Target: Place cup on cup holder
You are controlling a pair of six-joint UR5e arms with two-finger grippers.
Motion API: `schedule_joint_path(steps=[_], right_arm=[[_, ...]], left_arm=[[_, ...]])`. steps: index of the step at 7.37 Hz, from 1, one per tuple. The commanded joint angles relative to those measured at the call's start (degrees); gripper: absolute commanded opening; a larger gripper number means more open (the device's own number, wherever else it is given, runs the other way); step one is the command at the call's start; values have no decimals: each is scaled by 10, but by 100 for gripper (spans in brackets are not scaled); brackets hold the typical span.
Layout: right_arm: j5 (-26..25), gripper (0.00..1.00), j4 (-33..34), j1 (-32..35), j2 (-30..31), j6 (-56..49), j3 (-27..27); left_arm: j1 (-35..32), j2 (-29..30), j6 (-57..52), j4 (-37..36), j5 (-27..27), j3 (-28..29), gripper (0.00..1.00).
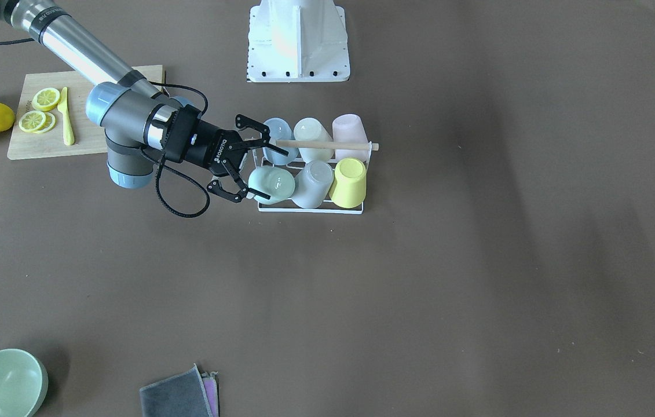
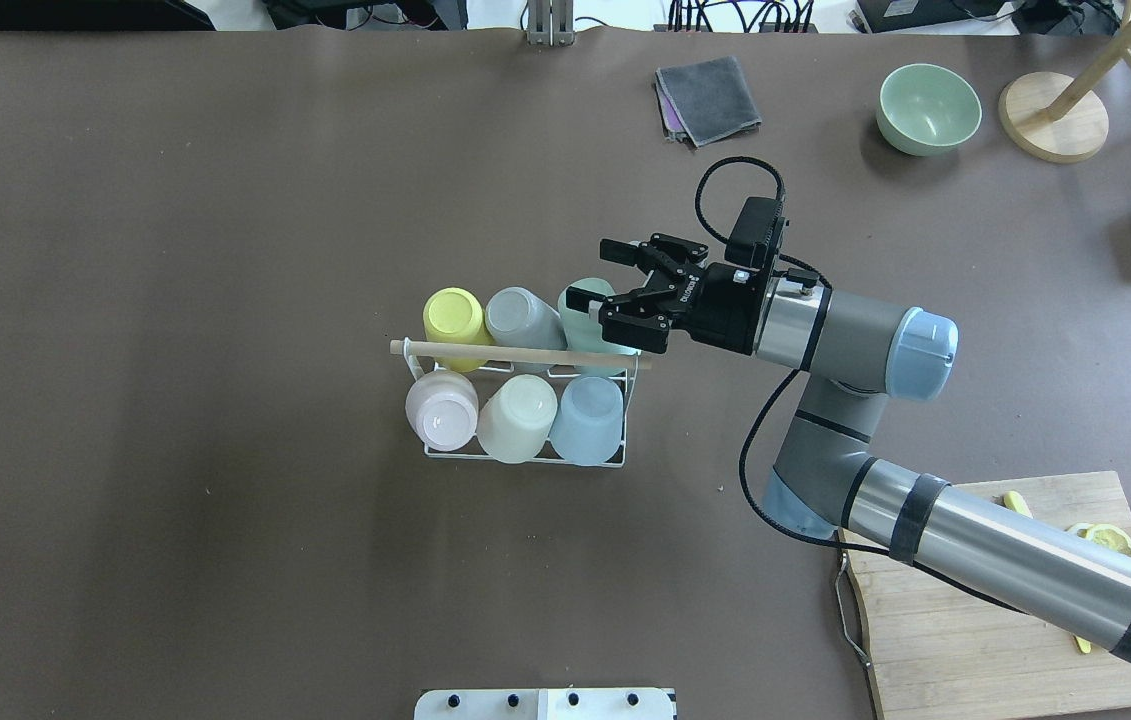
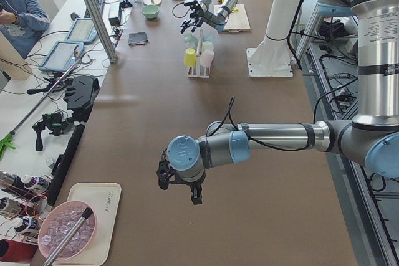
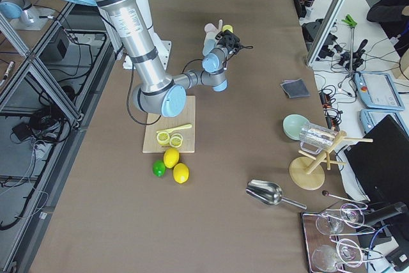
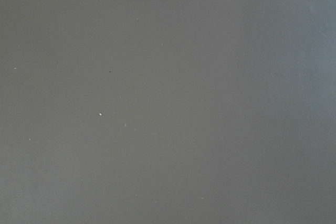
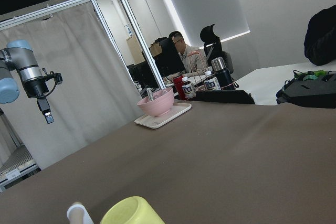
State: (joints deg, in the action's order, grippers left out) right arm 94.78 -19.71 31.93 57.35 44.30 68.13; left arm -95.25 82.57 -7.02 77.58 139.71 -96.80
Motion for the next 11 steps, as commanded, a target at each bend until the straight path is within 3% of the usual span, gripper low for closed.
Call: schedule_joint_path(steps=[1,4,5,6,8,11], right_arm=[[-1,100,-1,9,0,0,3],[0,100,10,79,0,-1,1],[1,100,69,128,-2,-1,5],[1,100,155,174,-7,-1,14],[0,100,360,215,-8,2,85],[4,100,682,217,27,89,244]], left_arm=[[-3,-1,2,-1,-1,0,98],[-3,5,2,0,-1,-4,98],[-2,11,2,0,-1,-7,98],[-3,7,3,0,-1,-6,98],[-5,1,3,-1,-1,-7,98],[-3,9,3,-1,-1,-9,98]])
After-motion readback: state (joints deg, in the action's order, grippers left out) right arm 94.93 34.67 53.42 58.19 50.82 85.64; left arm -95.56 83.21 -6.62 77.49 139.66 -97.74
